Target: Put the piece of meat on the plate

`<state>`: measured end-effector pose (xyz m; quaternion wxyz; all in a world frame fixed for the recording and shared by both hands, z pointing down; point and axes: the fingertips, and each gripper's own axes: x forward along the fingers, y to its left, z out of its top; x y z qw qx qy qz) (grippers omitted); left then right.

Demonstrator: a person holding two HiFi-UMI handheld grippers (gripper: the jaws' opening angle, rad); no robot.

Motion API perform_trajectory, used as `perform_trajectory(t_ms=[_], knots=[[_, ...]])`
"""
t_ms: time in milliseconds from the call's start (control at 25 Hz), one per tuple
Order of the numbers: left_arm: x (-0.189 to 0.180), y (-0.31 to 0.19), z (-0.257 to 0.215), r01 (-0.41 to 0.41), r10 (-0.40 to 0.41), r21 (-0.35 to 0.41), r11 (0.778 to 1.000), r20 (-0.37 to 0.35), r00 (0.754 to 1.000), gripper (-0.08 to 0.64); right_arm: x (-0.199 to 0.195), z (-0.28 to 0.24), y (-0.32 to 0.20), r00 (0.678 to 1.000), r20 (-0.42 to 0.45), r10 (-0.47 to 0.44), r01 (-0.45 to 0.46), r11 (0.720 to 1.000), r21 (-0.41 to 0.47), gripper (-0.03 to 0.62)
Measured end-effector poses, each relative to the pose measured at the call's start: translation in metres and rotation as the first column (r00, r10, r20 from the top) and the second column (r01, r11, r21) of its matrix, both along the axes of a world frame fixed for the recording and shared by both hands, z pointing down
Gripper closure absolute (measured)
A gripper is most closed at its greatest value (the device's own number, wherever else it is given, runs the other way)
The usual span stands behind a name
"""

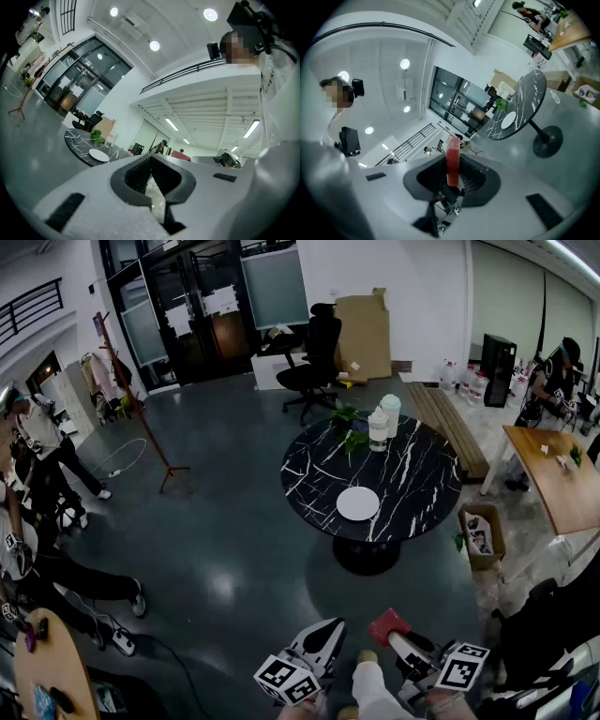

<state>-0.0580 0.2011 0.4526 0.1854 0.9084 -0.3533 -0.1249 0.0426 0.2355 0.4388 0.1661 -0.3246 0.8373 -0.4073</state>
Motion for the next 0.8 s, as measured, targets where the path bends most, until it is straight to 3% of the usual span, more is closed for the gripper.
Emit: perform_trajectory(t_ms=[160, 440, 800], knots=[[0.005, -0.044, -0.001, -0.004, 0.004, 0.015, 1.000, 0.024, 1.000, 0.551, 0.002, -0.001, -0.043, 1.000, -0.021, -0.018, 0.019, 1.000, 0.010, 0.508], [0.009, -0.127, -0.013, 0.059, -0.061, 0.046, 0.997, 0.037, 0.997, 0.551, 0.008, -0.007, -0.123, 0.998, -0.035, -0.057, 0.058, 0.998, 0.020, 0.508], [0.025, -0.193, -0.003, 0.072, -0.073, 0.023, 0.997, 0.046, 0.996, 0.551, 0.022, 0.003, -0.190, 0.996, -0.030, -0.082, 0.082, 0.997, -0.010, 0.508]])
